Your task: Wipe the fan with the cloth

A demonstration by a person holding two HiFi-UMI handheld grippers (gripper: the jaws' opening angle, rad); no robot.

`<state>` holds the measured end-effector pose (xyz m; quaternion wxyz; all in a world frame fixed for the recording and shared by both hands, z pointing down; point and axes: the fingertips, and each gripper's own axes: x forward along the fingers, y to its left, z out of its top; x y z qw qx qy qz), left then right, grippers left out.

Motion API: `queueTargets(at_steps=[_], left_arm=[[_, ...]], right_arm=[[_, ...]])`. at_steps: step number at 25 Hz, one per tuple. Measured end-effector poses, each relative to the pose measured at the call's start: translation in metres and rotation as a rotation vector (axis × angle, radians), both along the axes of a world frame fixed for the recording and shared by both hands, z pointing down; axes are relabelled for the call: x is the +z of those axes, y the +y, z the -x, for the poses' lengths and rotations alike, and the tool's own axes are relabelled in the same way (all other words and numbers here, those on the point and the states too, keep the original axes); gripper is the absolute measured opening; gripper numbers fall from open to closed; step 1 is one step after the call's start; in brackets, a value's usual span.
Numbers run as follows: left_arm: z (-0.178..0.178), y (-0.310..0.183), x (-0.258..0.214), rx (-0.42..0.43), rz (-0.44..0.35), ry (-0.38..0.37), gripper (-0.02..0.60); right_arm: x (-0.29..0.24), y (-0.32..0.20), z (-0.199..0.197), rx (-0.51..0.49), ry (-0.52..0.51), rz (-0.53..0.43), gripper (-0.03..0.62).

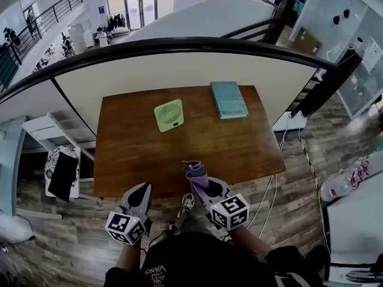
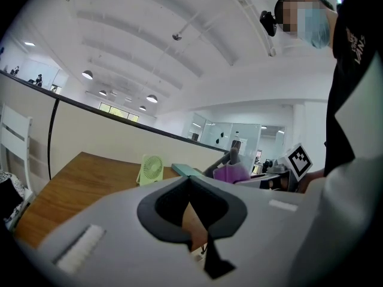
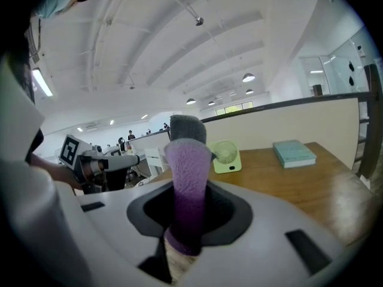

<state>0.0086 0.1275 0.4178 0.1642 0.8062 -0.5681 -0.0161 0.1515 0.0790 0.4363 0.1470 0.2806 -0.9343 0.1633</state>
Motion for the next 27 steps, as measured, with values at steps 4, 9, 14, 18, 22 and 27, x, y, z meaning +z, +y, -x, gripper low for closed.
queueTargets(at_steps=[4,9,14,18,22,27], left_arm=[[-0.008,0.01,-0.001,0.003,-0.009,-0.008,0.011],[-0.017,0.014,-0.003,0.01,-0.01,-0.016,0.011],[-0.025,-0.001,-0.008,-0.027,-0.017,-0.011,0.01],[-0.036,-0.013,-0.015,-0.046,-0.024,-0.004,0.011],[-0.05,-0.024,-0.018,-0.058,-0.028,-0.003,0.011],[-0.06,-0.035,-0.015,-0.069,-0.026,0.002,0.011]], right_arm=[[0.001,0.011,-0.002,-0.006,0.01,-0.01,0.103],[-0.003,0.01,-0.009,-0.006,0.005,-0.02,0.103],[-0.002,-0.007,-0.02,-0.035,0.021,-0.013,0.103],[-0.003,-0.019,-0.027,-0.073,0.04,-0.007,0.103],[-0.003,-0.03,-0.036,-0.096,0.045,-0.006,0.103],[-0.002,-0.04,-0.042,-0.106,0.043,-0.01,0.103]])
